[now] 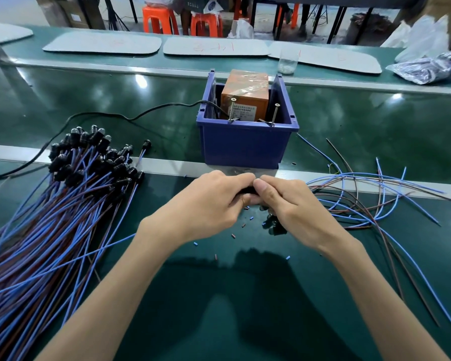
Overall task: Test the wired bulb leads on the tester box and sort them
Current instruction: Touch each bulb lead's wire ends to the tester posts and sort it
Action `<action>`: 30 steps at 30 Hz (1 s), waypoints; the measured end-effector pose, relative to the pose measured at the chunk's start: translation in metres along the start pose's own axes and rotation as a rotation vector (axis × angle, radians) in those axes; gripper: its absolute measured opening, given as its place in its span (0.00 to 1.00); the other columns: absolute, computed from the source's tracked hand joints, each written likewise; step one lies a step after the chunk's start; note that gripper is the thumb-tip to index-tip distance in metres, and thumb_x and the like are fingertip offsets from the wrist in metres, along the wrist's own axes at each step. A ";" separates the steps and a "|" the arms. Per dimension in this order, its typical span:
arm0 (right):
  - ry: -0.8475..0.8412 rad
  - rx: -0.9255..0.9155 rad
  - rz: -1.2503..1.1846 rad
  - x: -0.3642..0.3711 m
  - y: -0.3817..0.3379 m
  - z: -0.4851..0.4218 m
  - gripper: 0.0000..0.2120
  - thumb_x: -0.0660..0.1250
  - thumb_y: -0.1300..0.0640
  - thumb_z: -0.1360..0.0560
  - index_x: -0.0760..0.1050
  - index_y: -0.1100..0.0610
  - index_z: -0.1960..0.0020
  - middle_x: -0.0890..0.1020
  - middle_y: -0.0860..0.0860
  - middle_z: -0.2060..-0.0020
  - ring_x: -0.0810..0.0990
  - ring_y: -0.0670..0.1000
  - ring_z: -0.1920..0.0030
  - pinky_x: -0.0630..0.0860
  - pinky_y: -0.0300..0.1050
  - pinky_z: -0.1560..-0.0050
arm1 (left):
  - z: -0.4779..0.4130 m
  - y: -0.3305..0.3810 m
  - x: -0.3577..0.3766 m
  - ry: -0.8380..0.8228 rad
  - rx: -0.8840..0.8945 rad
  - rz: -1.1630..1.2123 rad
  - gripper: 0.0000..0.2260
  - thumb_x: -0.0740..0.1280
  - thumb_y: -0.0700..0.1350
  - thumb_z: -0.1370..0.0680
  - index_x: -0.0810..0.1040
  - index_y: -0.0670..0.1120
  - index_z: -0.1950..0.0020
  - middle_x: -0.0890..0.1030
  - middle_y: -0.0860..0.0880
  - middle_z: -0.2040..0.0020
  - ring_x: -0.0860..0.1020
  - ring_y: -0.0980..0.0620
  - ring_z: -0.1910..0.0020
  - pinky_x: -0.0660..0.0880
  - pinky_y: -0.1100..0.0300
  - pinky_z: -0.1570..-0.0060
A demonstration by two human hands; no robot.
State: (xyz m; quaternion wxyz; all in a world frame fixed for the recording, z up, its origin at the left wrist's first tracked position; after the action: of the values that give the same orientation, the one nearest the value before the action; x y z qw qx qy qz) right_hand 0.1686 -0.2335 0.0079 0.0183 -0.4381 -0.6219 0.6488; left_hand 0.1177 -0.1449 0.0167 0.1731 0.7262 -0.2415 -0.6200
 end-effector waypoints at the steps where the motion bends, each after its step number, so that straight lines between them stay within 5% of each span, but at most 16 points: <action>1: 0.002 0.000 -0.004 0.000 0.000 0.000 0.18 0.56 0.55 0.18 0.74 0.62 0.61 0.66 0.44 0.76 0.61 0.45 0.72 0.58 0.39 0.71 | 0.001 0.002 0.001 -0.009 0.018 -0.016 0.04 0.60 0.41 0.21 0.72 0.44 0.54 0.67 0.53 0.75 0.64 0.49 0.74 0.62 0.55 0.72; 8: 0.041 0.117 -0.278 0.002 0.005 -0.002 0.18 0.57 0.48 0.23 0.68 0.50 0.71 0.62 0.43 0.77 0.57 0.43 0.74 0.56 0.34 0.73 | 0.002 0.014 -0.008 0.055 0.069 0.066 0.18 0.55 0.54 0.21 0.68 0.41 0.61 0.64 0.49 0.74 0.61 0.49 0.73 0.57 0.58 0.71; 14: -0.001 0.324 -0.324 0.008 0.024 0.002 0.21 0.57 0.53 0.18 0.66 0.52 0.70 0.61 0.42 0.77 0.56 0.44 0.74 0.54 0.33 0.75 | 0.003 0.013 -0.005 0.116 0.036 -0.293 0.20 0.51 0.57 0.21 0.71 0.43 0.60 0.67 0.52 0.73 0.65 0.46 0.69 0.57 0.55 0.66; 20: 0.027 0.254 -0.464 0.009 0.013 0.002 0.19 0.56 0.57 0.18 0.71 0.54 0.67 0.61 0.44 0.75 0.58 0.42 0.75 0.58 0.30 0.76 | -0.001 -0.006 0.010 -0.053 -0.104 0.490 0.20 0.56 0.55 0.21 0.64 0.41 0.66 0.63 0.56 0.72 0.60 0.57 0.72 0.59 0.67 0.71; 22: 0.018 0.284 -0.435 0.012 0.017 0.003 0.19 0.56 0.57 0.18 0.69 0.54 0.67 0.62 0.45 0.75 0.58 0.43 0.75 0.58 0.30 0.76 | -0.003 -0.005 0.015 -0.045 -0.109 0.428 0.19 0.56 0.55 0.21 0.63 0.43 0.66 0.62 0.56 0.73 0.60 0.56 0.73 0.59 0.65 0.72; 26: 0.170 0.528 -0.482 -0.023 0.046 0.013 0.20 0.56 0.56 0.18 0.62 0.53 0.68 0.61 0.46 0.76 0.56 0.40 0.80 0.53 0.30 0.81 | 0.005 -0.023 -0.011 0.099 -0.061 -0.167 0.15 0.57 0.51 0.19 0.63 0.47 0.63 0.64 0.52 0.73 0.67 0.41 0.69 0.59 0.53 0.67; 30: 0.268 0.355 -0.436 -0.055 0.030 0.001 0.20 0.56 0.54 0.18 0.62 0.55 0.68 0.63 0.49 0.74 0.61 0.42 0.79 0.57 0.32 0.79 | 0.007 -0.014 -0.044 0.291 0.005 0.143 0.14 0.55 0.48 0.19 0.60 0.49 0.65 0.62 0.49 0.72 0.59 0.50 0.71 0.58 0.59 0.70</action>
State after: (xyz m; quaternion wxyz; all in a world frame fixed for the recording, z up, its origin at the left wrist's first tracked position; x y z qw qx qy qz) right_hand 0.2174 -0.2725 0.0133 0.3152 -0.3657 -0.5703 0.6646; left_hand 0.1081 -0.1080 0.0439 0.2482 0.7897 -0.2663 -0.4938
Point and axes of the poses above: each hand's wrist, its own z-axis away from the middle knuckle, its own x-axis out of the palm, y = z × x, the point moved 8 cm from there along -z, towards the middle knuckle
